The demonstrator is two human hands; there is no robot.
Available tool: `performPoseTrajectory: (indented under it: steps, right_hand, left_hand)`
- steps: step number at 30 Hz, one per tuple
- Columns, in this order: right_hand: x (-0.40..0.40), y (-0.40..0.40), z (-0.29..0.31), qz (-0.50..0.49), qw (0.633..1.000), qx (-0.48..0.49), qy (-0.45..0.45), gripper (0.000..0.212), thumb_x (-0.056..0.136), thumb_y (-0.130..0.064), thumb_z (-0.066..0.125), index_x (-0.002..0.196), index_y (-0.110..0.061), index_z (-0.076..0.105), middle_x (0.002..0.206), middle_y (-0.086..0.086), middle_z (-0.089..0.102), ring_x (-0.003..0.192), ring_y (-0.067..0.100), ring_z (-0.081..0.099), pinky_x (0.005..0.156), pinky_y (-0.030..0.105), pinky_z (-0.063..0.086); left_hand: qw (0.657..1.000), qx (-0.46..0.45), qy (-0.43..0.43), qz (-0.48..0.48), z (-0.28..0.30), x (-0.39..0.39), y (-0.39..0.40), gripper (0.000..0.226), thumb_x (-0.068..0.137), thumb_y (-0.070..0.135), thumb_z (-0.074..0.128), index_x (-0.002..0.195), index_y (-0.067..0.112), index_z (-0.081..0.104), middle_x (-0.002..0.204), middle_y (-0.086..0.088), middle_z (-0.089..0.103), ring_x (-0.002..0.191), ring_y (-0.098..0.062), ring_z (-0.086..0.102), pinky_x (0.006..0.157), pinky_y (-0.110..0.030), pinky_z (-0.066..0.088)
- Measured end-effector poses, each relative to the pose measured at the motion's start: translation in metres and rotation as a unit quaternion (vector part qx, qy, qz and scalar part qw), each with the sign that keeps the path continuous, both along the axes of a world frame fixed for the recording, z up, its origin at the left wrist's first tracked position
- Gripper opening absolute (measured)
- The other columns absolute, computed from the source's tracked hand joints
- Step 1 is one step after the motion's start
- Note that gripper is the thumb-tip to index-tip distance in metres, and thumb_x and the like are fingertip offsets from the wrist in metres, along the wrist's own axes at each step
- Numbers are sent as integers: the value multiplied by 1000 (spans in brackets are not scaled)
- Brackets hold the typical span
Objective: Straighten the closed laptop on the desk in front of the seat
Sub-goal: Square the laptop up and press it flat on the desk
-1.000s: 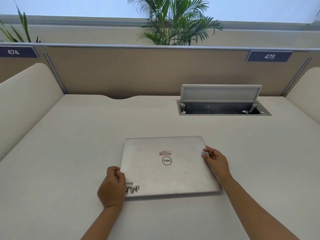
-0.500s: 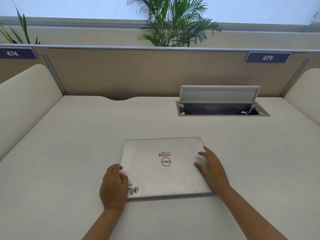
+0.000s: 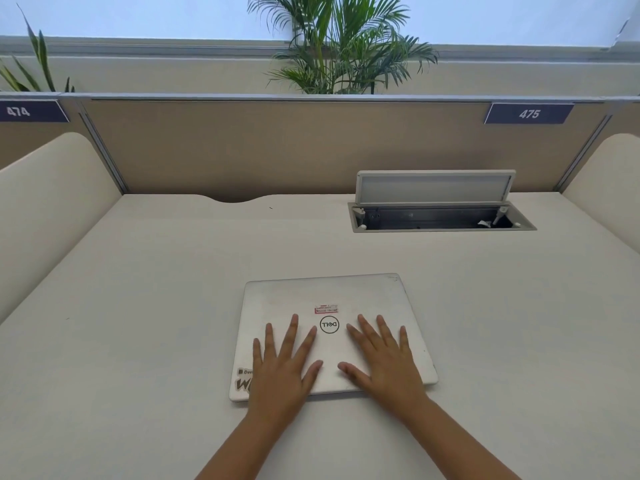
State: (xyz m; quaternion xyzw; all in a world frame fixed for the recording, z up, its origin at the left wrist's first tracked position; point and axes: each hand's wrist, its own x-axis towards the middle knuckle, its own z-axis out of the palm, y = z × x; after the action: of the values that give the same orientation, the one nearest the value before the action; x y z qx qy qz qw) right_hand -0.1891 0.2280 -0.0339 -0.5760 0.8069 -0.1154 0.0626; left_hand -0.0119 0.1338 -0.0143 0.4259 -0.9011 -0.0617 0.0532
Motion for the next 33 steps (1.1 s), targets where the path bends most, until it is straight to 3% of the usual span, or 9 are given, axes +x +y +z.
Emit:
performPoseTrajectory:
  steps: [5, 10, 15, 19, 21, 24, 26, 29, 33]
  right_hand:
    - [0, 0, -2, -3, 1000, 11, 15, 76, 75, -77, 2, 143, -43, 4, 147, -21, -16, 139, 15, -23, 111, 45, -20]
    - [0, -1, -6, -9, 1000, -5, -3, 71, 79, -74, 9, 143, -44, 9, 149, -22, -8, 140, 13, -19, 112, 45, -19]
    - [-1, -2, -8, -7, 1000, -2, 9, 70, 80, -73, 8, 143, -44, 8, 151, -21, -6, 138, 12, -22, 111, 44, -20]
    - [-1, -2, -9, -6, 1000, -6, 7, 70, 79, -73, 8, 143, -44, 8, 153, -20, -4, 138, 12, -22, 112, 45, -19]
    - [-1, -2, -8, -5, 1000, -5, 8, 71, 79, -73, 8, 143, -44, 8, 154, -19, -2, 140, 13, -19, 112, 46, -18]
    - [0, -3, -8, -4, 1000, -7, 15, 70, 80, -72, 8, 144, -43, 7, 155, -17, -3, 142, 15, -18, 111, 46, -19]
    - [0, -2, -6, -5, 1000, -5, 18, 66, 84, -69, 14, 144, -42, 6, 153, -18, -9, 143, 17, -15, 111, 46, -19]
    - [2, -2, -3, -27, 999, -9, 17, 70, 85, -68, 15, 145, -36, -3, 149, -15, -17, 143, 21, -16, 110, 49, -20]
    - [10, -1, 10, -78, 991, -79, 78, 76, 85, -67, 18, 146, -24, 8, 157, -10, -9, 140, 16, -23, 108, 51, -12]
  left_hand:
    - [1000, -7, -4, 0, -8, -1, -1, 63, 87, 61, 8, 135, 37, 41, 143, 1, 46, 130, -43, 38, 110, -53, 14]
    - [1000, 13, 4, -1, -14, -1, -3, 61, 85, 64, 9, 140, 42, 26, 152, 5, 30, 140, -40, 19, 111, -53, 9]
    - [1000, 12, 6, -3, -13, -1, -2, 58, 86, 61, 18, 138, 40, 32, 149, 3, 36, 138, -41, 24, 109, -56, 15]
    - [1000, 6, 2, -2, -13, -1, -2, 63, 85, 63, 7, 138, 40, 32, 149, 4, 36, 137, -42, 26, 109, -56, 16]
    - [1000, 13, 7, -4, -12, -1, -2, 59, 85, 61, 17, 137, 39, 35, 147, 3, 39, 136, -42, 29, 108, -57, 20]
    - [999, 21, 25, -7, -15, -1, -2, 63, 83, 65, 14, 140, 41, 27, 152, 4, 28, 140, -41, 16, 111, -55, 9]
    - [999, 18, 36, -8, -18, 0, -3, 68, 79, 70, 5, 142, 44, 12, 156, 6, 14, 143, -38, 3, 113, -51, -1]
    - [998, 21, 62, 9, -22, 1, -3, 67, 78, 67, 10, 137, 45, -15, 156, 10, -6, 144, -28, -8, 115, -48, -5]
    - [990, 17, 141, 17, -18, -2, 4, 77, 77, 74, 15, 143, 39, 0, 155, 13, -6, 142, -9, -19, 114, -47, -6]
